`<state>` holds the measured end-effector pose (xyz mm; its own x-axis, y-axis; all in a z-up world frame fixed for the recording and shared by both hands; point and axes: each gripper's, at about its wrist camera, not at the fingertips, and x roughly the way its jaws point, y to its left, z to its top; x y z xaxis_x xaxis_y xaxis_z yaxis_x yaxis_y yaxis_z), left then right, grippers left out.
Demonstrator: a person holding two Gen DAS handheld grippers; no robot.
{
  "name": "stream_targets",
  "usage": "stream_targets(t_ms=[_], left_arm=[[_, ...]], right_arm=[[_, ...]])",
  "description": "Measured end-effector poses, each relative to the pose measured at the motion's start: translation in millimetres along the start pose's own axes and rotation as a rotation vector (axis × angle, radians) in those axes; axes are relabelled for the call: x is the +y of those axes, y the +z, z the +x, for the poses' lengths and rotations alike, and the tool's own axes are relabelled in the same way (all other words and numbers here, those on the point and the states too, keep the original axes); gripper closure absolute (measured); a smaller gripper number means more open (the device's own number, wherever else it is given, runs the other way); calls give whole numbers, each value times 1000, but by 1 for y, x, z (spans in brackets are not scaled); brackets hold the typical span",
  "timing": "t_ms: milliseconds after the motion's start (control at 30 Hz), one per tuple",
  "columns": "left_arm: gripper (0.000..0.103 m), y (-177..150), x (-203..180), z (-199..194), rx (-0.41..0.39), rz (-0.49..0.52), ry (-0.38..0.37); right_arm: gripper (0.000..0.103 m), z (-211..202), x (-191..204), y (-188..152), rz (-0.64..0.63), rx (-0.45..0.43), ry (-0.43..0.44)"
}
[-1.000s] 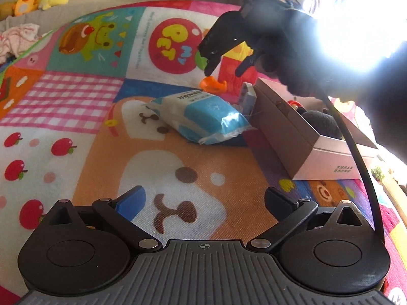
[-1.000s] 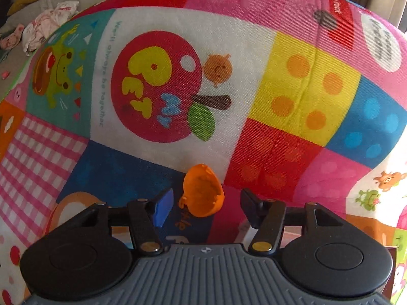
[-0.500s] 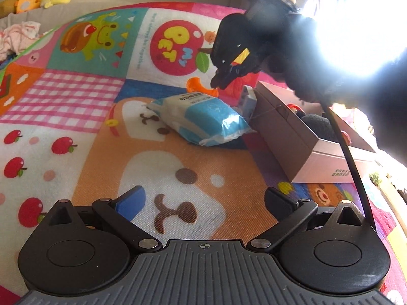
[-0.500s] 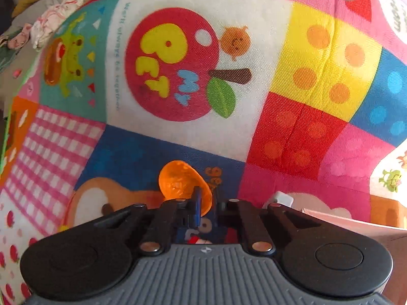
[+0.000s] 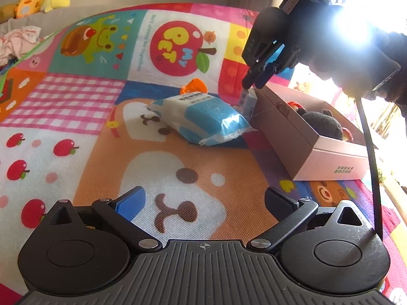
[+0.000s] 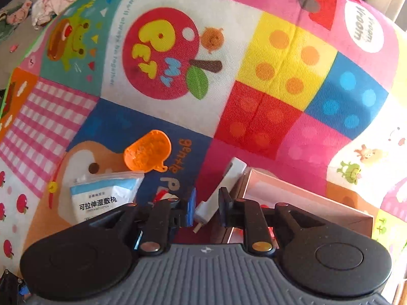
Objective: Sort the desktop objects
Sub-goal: 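Grasp the white battery charger on the mat with the right tool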
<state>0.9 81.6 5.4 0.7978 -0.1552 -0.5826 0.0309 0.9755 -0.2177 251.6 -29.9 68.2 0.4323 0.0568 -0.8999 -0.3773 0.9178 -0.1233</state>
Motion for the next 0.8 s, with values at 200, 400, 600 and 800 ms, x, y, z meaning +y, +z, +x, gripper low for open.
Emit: stream_targets(t_ms=[200, 400, 600, 800], left_arm=[[1, 0, 2, 0, 1, -12, -10], [1, 0, 3, 0, 1, -17, -15], [1, 0, 3, 0, 1, -16, -15], [1, 0, 1, 0, 6, -6, -2]], right_arm=[[77, 20, 12, 4, 30, 44, -40], [87, 14, 19, 0, 26, 4, -19], [87, -62, 2, -50, 28, -80, 194], [87, -120, -23, -138, 6, -126, 405]])
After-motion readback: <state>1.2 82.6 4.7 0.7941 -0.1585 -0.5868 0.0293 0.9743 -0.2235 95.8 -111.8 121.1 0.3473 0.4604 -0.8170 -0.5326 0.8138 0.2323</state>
